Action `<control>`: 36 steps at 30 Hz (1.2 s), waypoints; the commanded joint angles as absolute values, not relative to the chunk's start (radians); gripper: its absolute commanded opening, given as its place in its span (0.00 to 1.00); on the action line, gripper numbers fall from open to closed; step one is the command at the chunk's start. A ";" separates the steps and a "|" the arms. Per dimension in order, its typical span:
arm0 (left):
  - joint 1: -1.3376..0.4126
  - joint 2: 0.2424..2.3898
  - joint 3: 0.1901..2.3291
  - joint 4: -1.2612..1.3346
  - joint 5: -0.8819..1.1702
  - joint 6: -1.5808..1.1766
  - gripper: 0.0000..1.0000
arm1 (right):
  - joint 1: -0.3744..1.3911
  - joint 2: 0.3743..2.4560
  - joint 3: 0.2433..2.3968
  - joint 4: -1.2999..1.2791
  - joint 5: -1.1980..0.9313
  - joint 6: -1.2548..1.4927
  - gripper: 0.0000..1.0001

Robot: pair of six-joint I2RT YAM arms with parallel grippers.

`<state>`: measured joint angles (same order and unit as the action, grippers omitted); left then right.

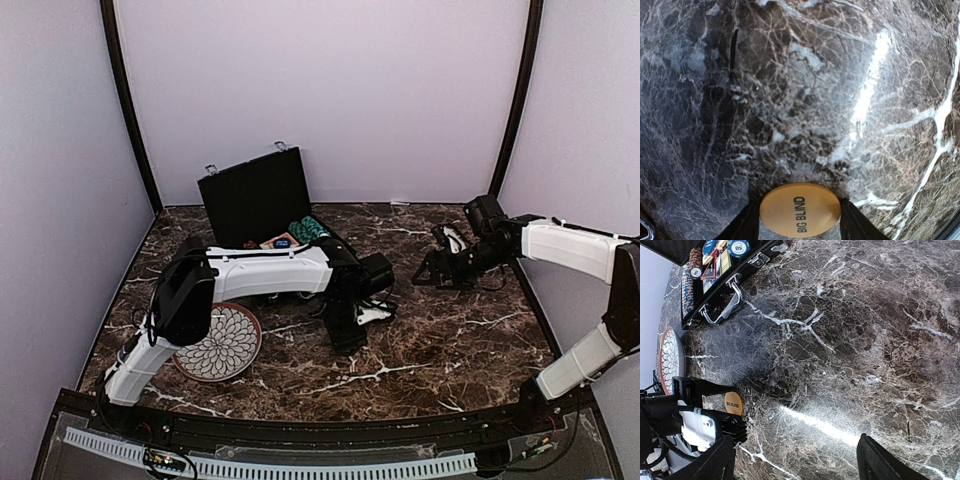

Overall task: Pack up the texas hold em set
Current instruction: Pick up the big blind button from the center of the board.

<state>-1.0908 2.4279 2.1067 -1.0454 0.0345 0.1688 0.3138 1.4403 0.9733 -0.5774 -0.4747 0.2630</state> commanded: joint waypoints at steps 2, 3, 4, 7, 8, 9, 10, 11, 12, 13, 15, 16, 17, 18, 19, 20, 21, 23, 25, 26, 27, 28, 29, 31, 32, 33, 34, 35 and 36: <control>-1.115 2.455 2.072 -1.099 0.058 0.139 0.55 | 0.307 1.449 0.966 -0.558 -0.489 0.257 0.85; -1.115 2.454 2.072 -1.098 0.054 0.136 0.54 | 0.308 1.449 0.968 -0.558 -0.491 0.257 0.85; -1.115 2.450 2.072 -1.097 0.049 0.132 0.53 | 0.308 1.451 0.970 -0.559 -0.491 0.257 0.85; -1.115 2.433 2.069 -1.085 0.041 0.123 0.51 | 0.308 1.456 0.974 -0.562 -0.491 0.253 0.85; -1.115 2.429 2.070 -1.083 0.038 0.121 0.50 | 0.307 1.458 0.977 -0.564 -0.490 0.252 0.85; -1.115 2.422 2.071 -1.079 0.032 0.119 0.50 | 0.308 1.460 0.977 -0.566 -0.490 0.252 0.85; -1.115 2.417 2.071 -1.077 0.028 0.119 0.50 | 0.308 1.460 0.979 -0.567 -0.491 0.251 0.85; -1.115 2.409 2.071 -1.073 0.017 0.117 0.49 | 0.308 1.459 0.981 -0.568 -0.491 0.250 0.85; -1.115 2.404 2.071 -1.072 0.015 0.116 0.49 | 0.307 1.459 0.983 -0.569 -0.489 0.250 0.85; -1.115 2.397 2.071 -1.069 0.013 0.115 0.49 | 0.307 1.459 0.983 -0.572 -0.487 0.249 0.85; -1.115 2.387 2.071 -1.066 -0.019 0.114 0.49 | 0.308 1.458 0.987 -0.574 -0.486 0.249 0.85; -1.115 2.383 2.070 -1.064 -0.023 0.114 0.50 | 0.307 1.459 0.987 -0.573 -0.486 0.249 0.85; -1.115 2.377 2.070 -1.063 -0.027 0.114 0.49 | 0.307 1.459 0.987 -0.573 -0.486 0.249 0.85; -1.115 2.374 2.070 -1.063 -0.029 0.114 0.49 | 0.308 1.460 0.987 -0.574 -0.486 0.249 0.85; -1.115 2.368 2.069 -1.062 -0.033 0.114 0.49 | 0.307 1.461 0.986 -0.574 -0.485 0.249 0.85; -1.115 2.365 2.069 -1.062 -0.033 0.114 0.50 | 0.307 1.460 0.986 -0.574 -0.484 0.249 0.85; -1.115 2.358 2.067 -1.059 -0.035 0.115 0.50 | 0.307 1.461 0.988 -0.574 -0.483 0.249 0.85; -1.115 2.349 2.063 -1.057 -0.035 0.118 0.50 | 0.307 1.462 0.990 -0.575 -0.483 0.249 0.85; -1.115 2.341 2.060 -1.054 -0.036 0.119 0.49 | 0.308 1.460 0.993 -0.579 -0.479 0.249 0.85; -1.115 2.339 2.058 -1.050 -0.036 0.120 0.49 | 0.308 1.460 0.993 -0.581 -0.477 0.249 0.85; -1.115 2.333 2.057 -1.049 -0.034 0.123 0.49 | 0.308 1.459 0.994 -0.582 -0.476 0.248 0.85; -1.115 2.325 2.054 -1.044 -0.031 0.123 0.49 | 0.307 1.459 0.993 -0.582 -0.474 0.248 0.85; -1.114 2.321 2.053 -1.042 -0.029 0.124 0.49 | 0.308 1.460 0.994 -0.583 -0.475 0.248 0.85; -1.113 2.309 2.049 -1.034 -0.022 0.124 0.49 | 0.307 1.460 0.995 -0.583 -0.473 0.249 0.85; -1.113 2.302 2.046 -1.030 -0.017 0.125 0.49 | 0.308 1.461 0.995 -0.583 -0.472 0.249 0.85; -1.110 2.299 2.045 -1.029 -0.015 0.125 0.49 | 0.307 1.463 0.996 -0.584 -0.470 0.249 0.85; -1.109 2.292 2.042 -1.025 -0.010 0.126 0.49 | 0.307 1.465 0.999 -0.585 -0.471 0.249 0.85; -1.106 2.288 2.039 -1.024 -0.007 0.126 0.49 | 0.307 1.464 0.999 -0.585 -0.471 0.248 0.85; -1.104 2.280 2.036 -1.020 -0.004 0.126 0.49 | 0.307 1.464 1.002 -0.587 -0.469 0.247 0.85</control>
